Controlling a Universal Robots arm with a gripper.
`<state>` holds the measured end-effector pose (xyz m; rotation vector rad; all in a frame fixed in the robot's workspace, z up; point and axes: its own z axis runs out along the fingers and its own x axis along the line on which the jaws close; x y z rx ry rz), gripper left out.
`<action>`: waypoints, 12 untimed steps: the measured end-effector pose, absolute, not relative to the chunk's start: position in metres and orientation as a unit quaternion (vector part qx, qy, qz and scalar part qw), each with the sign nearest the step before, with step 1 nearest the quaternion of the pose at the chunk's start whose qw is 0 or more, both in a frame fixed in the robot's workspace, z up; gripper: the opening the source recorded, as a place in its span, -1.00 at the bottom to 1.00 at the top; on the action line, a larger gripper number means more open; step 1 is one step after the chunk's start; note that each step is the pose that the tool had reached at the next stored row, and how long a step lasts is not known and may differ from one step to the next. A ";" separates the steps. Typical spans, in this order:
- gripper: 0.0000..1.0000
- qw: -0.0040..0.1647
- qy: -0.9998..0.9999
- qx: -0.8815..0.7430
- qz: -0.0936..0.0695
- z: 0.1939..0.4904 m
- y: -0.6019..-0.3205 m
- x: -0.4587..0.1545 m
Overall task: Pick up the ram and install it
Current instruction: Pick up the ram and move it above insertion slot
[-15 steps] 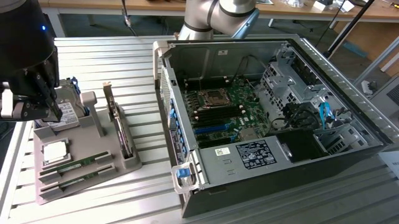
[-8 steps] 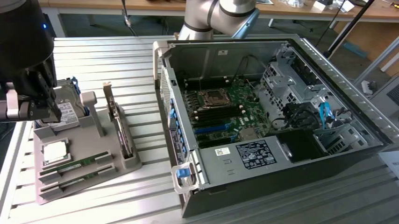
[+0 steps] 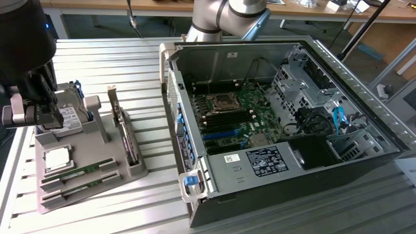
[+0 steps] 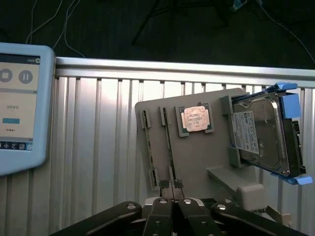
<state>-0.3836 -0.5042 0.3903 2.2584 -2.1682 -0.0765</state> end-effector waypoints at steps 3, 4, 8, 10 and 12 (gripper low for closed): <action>-0.79 0.005 -0.692 0.721 -0.024 0.390 -0.504 -0.384; -0.77 0.005 -0.692 0.721 -0.024 0.390 -0.504 -0.384; -0.54 0.005 -0.692 0.721 -0.024 0.390 -0.504 -0.384; -0.29 0.005 -0.692 0.721 -0.024 0.390 -0.504 -0.384; -0.16 0.005 -0.692 0.721 -0.024 0.390 -0.504 -0.384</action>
